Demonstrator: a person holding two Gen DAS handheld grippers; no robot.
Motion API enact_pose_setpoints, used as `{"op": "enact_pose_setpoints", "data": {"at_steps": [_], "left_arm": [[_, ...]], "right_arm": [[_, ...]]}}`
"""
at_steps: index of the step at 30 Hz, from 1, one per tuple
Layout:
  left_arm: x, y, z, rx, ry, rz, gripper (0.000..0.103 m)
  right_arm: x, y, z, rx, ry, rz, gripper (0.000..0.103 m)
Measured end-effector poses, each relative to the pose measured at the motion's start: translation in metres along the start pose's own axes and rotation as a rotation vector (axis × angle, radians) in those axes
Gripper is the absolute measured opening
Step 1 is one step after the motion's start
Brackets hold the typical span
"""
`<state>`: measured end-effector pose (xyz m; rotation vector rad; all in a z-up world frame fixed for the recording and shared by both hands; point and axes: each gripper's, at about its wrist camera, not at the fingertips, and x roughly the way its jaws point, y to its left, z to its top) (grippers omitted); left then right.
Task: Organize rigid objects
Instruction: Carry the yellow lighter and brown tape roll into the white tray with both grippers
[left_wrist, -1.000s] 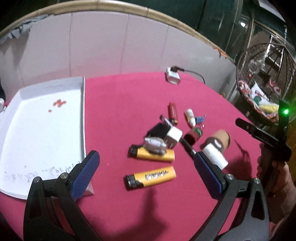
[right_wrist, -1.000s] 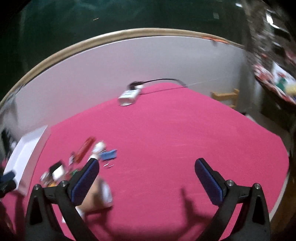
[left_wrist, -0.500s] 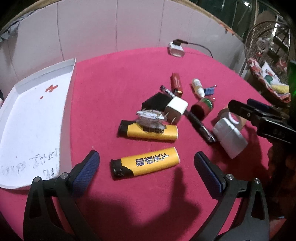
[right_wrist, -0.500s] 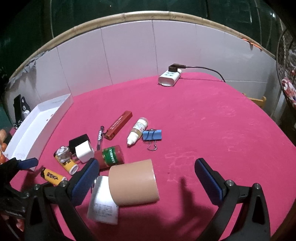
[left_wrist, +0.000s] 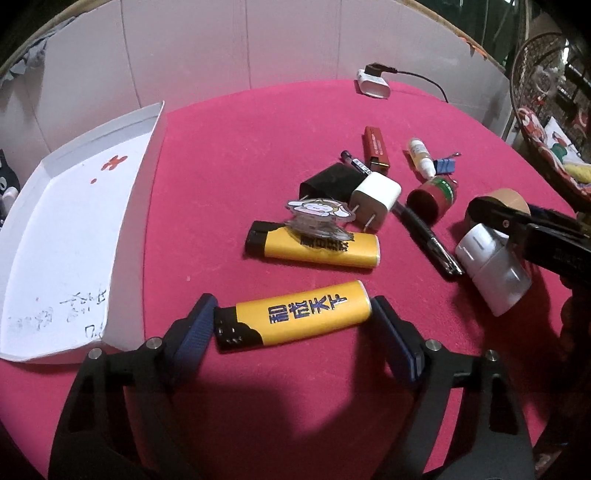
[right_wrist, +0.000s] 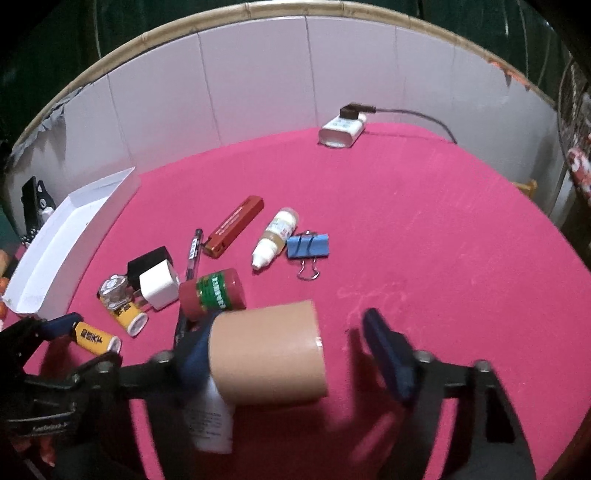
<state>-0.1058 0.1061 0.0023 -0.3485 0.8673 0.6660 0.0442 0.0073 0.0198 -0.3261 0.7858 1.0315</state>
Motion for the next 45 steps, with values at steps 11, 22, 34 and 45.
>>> {"op": "enact_pose_setpoints", "data": {"at_steps": [11,22,34,45], "left_arm": [[-0.027,0.002,0.002,-0.017,-0.099,-0.014,0.084],[-0.073,0.010,0.015,-0.028,-0.227,0.045,0.084],[-0.100,0.058,0.017,-0.148,-0.287,0.115,0.084],[-0.124,0.116,0.011,-0.265,-0.327,0.208,0.084]], "right_arm": [[-0.028,-0.017,0.005,0.057,-0.093,-0.016,0.049],[-0.066,-0.011,0.024,0.051,-0.182,0.022,0.049],[-0.081,0.037,0.049,-0.034,-0.226,0.124,0.049],[-0.086,0.083,0.066,-0.120,-0.247,0.221,0.049]]}}
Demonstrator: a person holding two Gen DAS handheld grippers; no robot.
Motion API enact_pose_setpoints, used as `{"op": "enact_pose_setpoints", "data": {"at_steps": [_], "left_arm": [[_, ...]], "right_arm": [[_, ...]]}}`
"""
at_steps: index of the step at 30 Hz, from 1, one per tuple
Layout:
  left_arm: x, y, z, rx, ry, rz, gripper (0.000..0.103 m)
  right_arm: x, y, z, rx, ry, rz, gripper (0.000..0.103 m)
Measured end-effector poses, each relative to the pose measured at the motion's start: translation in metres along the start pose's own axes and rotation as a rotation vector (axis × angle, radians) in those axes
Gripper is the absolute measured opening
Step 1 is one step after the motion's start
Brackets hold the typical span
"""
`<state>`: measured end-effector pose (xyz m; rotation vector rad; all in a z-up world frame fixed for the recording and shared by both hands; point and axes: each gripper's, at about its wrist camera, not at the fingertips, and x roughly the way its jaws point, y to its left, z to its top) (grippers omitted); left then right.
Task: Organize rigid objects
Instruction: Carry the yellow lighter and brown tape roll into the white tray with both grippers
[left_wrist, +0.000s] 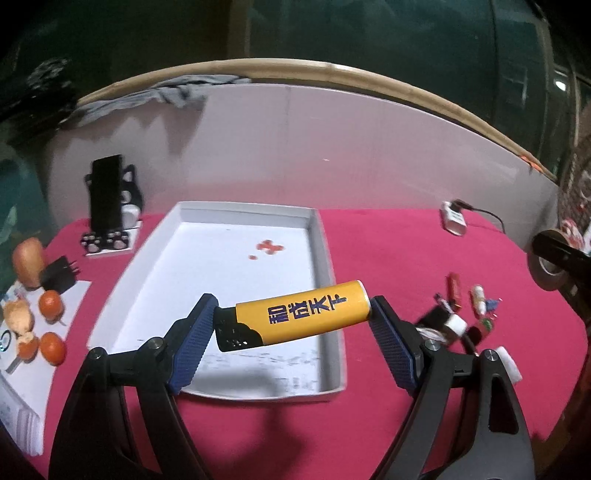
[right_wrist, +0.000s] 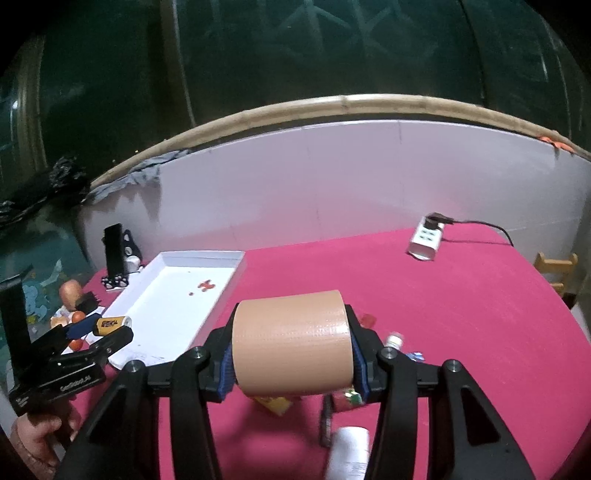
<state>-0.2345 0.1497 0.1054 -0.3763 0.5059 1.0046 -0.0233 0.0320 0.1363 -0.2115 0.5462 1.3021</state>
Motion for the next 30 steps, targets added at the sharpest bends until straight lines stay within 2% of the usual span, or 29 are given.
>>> {"op": "enact_pose_setpoints", "data": {"at_steps": [9,17,23,30], "left_arm": [[0.000,0.041,0.011,-0.050,-0.014,0.085,0.084],[0.005,0.067,0.026,-0.051,-0.021,0.143,0.084],[0.021,0.086,0.037,-0.076,0.003,0.154,0.084],[0.053,0.110,0.048,-0.151,0.066,0.129,0.084]], "right_arm": [[0.006,0.037,0.021,-0.034,-0.017,0.081,0.049],[0.019,0.070,0.038,-0.068,-0.018,0.133,0.049],[0.044,0.097,0.046,-0.085,0.016,0.174,0.049],[0.097,0.134,0.033,-0.110,0.119,0.210,0.049]]}}
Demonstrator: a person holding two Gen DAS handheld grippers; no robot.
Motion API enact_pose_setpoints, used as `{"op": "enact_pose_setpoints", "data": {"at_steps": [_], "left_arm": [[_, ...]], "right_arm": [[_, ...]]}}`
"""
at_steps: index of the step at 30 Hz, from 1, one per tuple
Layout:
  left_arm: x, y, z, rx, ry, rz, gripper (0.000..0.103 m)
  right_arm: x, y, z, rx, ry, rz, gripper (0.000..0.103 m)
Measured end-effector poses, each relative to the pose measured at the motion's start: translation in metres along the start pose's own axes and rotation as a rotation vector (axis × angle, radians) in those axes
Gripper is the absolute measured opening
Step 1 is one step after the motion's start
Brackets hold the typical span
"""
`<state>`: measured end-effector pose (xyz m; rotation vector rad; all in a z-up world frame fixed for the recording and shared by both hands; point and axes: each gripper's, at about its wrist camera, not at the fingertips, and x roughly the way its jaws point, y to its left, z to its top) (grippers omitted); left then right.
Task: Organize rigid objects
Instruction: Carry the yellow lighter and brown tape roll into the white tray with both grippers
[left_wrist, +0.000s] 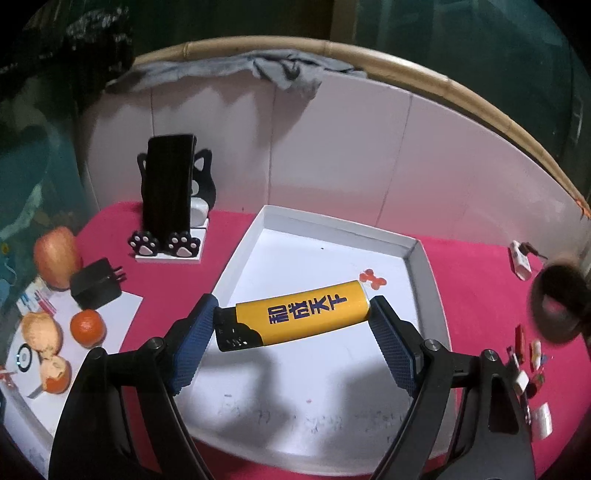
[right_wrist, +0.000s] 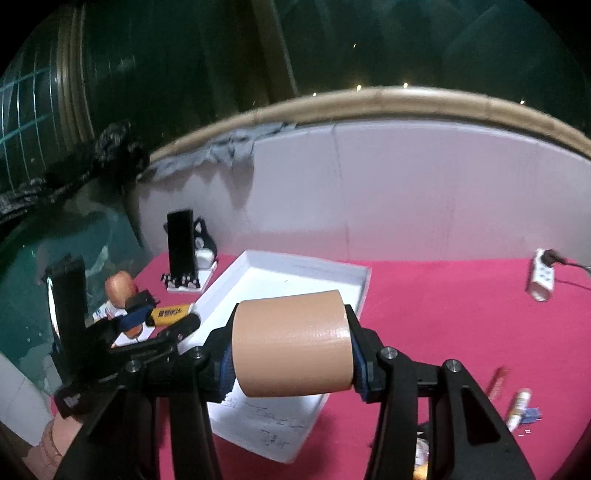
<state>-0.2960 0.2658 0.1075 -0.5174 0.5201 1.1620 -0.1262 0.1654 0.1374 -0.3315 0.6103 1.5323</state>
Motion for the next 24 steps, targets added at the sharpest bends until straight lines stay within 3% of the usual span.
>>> {"op": "enact_pose_setpoints", "data": {"at_steps": [13,24], "left_arm": [[0.060,0.002,-0.004,-0.012,0.125,0.012,0.084],[0.086,0.005,-0.014,-0.029,0.184,0.011,0.084]], "right_arm": [[0.082,0.028,-0.036,-0.081,0.186,0.001,0.049],[0.110,0.028,-0.047,-0.122,0.225,-0.042,0.049]]}}
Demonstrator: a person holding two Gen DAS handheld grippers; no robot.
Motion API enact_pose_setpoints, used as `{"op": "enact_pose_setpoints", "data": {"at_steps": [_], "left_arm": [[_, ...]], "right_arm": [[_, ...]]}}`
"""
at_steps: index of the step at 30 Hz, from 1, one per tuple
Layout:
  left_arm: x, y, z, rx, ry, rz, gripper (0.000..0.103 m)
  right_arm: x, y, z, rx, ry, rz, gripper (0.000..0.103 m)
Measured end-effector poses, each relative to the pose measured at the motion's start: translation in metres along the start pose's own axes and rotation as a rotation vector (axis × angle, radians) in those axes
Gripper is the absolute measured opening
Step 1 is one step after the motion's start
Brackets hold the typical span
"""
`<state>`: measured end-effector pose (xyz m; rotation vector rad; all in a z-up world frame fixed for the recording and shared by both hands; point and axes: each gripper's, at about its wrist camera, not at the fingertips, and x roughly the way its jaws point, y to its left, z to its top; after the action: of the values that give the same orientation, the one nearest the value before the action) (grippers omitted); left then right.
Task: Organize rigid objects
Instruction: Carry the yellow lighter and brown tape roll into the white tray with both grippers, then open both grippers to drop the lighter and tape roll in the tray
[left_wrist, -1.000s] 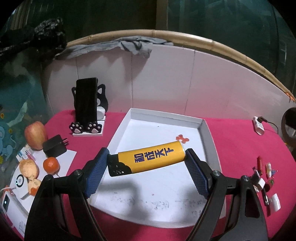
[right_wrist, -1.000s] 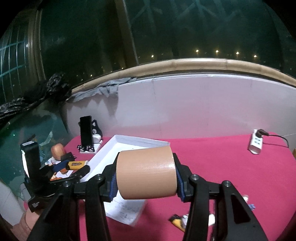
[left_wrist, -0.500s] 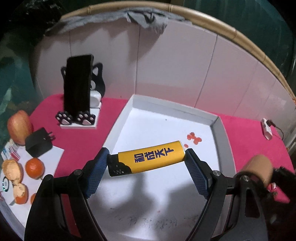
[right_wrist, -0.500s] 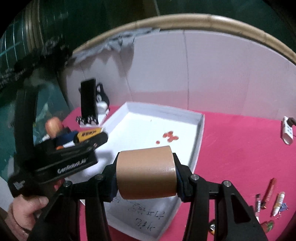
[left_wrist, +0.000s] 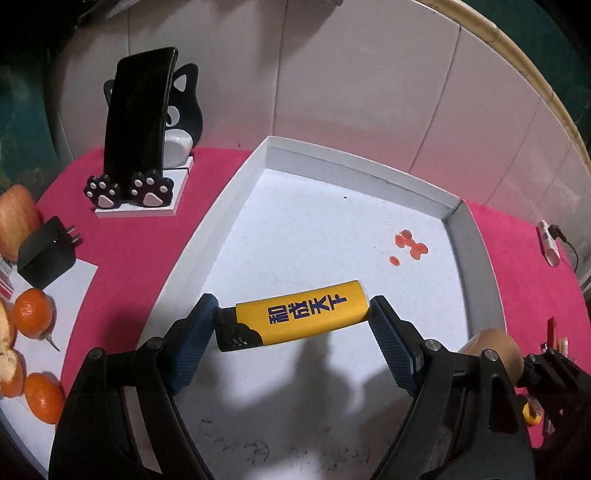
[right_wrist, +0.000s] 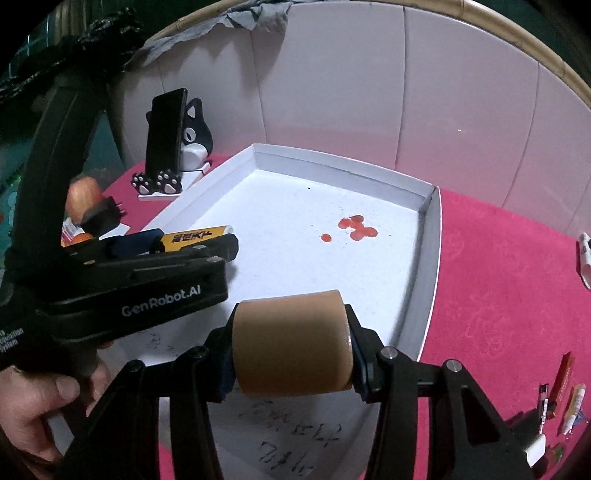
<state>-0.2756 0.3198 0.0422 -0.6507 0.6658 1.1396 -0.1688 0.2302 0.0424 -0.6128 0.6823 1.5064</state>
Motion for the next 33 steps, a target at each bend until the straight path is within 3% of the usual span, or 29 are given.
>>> {"op": "enact_pose_setpoints", "data": {"at_steps": [6,8,10,11,12,14,15,19,28,33], "left_arm": [[0.006,-0.007,-0.003,0.013,0.017,-0.012,0.084],[0.006,-0.007,-0.006,-0.001,0.020,-0.036,0.084],[0.005,-0.005,-0.009,-0.028,0.022,-0.052,0.084],[0.003,-0.005,-0.011,-0.038,0.019,-0.056,0.084],[0.000,-0.003,-0.012,-0.048,0.010,-0.062,0.087],[-0.010,-0.001,-0.016,-0.063,-0.023,-0.064,0.101],[-0.015,0.000,-0.018,-0.067,-0.042,-0.052,0.103],[-0.042,0.006,-0.026,-0.091,-0.127,-0.007,0.103],[-0.096,0.033,-0.035,-0.217,-0.266,-0.025,0.103],[-0.120,0.021,-0.039,-0.196,-0.330,-0.052,0.103]], "right_arm": [[0.007,0.004,-0.001,-0.028,0.019,-0.002,0.050],[0.004,0.008,-0.003,-0.065,-0.011,-0.020,0.050],[-0.001,0.012,-0.005,-0.093,-0.043,-0.037,0.062],[-0.003,0.013,-0.005,-0.102,-0.052,-0.043,0.086],[-0.007,0.013,-0.005,-0.109,-0.069,-0.054,0.103],[-0.014,0.014,-0.006,-0.130,-0.105,-0.067,0.103],[-0.019,0.014,-0.008,-0.138,-0.122,-0.077,0.103],[-0.036,0.011,-0.013,-0.127,-0.165,-0.095,0.103],[-0.098,-0.008,-0.017,-0.062,-0.327,-0.104,0.103],[-0.133,-0.028,-0.017,0.025,-0.421,-0.092,0.103]]}}
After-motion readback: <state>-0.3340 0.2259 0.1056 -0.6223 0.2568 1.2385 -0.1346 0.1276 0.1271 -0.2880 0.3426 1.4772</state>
